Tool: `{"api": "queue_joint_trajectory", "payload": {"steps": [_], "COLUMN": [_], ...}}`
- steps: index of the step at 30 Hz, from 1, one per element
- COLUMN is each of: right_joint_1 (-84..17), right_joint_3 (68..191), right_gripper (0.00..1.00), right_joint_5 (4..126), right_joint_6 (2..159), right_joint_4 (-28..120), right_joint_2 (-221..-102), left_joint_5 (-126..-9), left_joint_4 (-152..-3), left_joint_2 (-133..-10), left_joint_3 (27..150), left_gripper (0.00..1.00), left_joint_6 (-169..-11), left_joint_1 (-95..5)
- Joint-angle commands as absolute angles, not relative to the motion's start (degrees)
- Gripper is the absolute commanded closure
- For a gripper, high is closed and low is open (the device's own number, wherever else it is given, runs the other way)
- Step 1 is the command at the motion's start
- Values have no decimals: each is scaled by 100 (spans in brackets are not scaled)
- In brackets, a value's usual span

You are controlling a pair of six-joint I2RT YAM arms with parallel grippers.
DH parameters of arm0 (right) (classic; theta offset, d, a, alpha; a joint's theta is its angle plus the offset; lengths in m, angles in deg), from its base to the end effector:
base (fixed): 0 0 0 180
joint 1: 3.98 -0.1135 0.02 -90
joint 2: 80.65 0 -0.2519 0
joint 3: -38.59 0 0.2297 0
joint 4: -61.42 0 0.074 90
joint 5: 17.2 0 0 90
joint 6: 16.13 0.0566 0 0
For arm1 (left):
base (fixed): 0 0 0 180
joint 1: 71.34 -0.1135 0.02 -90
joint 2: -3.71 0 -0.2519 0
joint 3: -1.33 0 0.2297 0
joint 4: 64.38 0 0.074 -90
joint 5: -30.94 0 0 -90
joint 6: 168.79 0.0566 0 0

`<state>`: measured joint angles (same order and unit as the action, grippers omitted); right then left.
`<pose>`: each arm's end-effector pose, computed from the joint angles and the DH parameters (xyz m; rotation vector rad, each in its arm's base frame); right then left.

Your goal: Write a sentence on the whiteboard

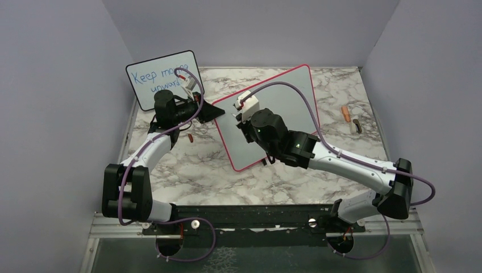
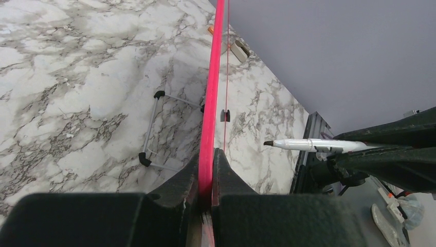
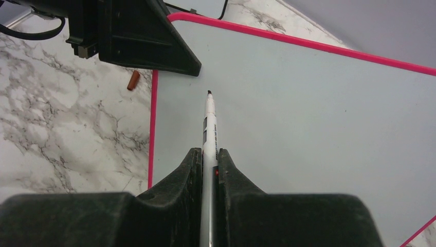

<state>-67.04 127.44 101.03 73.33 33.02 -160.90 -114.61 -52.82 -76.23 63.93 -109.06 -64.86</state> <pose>0.1693 0.2740 0.3542 -0.6987 1.7488 0.2777 0.2935 -0.0803 0.2824 0.4207 1.7442 -1.2713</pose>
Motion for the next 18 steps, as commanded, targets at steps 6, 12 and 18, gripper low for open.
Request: {"api": "queue_joint_trajectory", "payload": {"steps": [6, 12, 18], "right_joint_1": [-6752, -6752, -6752], "right_joint_3": [13184, 13289, 13260], "right_gripper": [99, 99, 99], "right_joint_5": [10495, 10408, 10462], "right_joint_6": [7295, 7295, 7307], "right_joint_4": [3364, 3383, 3478], "right_joint_2": [-16502, -16613, -16655], "left_joint_5": [-11381, -11388, -11395], "left_joint_4": [-5650, -5666, -5667], "left_joint_2": [-7742, -7755, -7740], "left_joint_3": [6358, 6366, 6371], "left_gripper": [100, 100, 100], "left_joint_6": [-10486, -10450, -10446], "left_joint_1": [-6461, -6465, -6465]}}
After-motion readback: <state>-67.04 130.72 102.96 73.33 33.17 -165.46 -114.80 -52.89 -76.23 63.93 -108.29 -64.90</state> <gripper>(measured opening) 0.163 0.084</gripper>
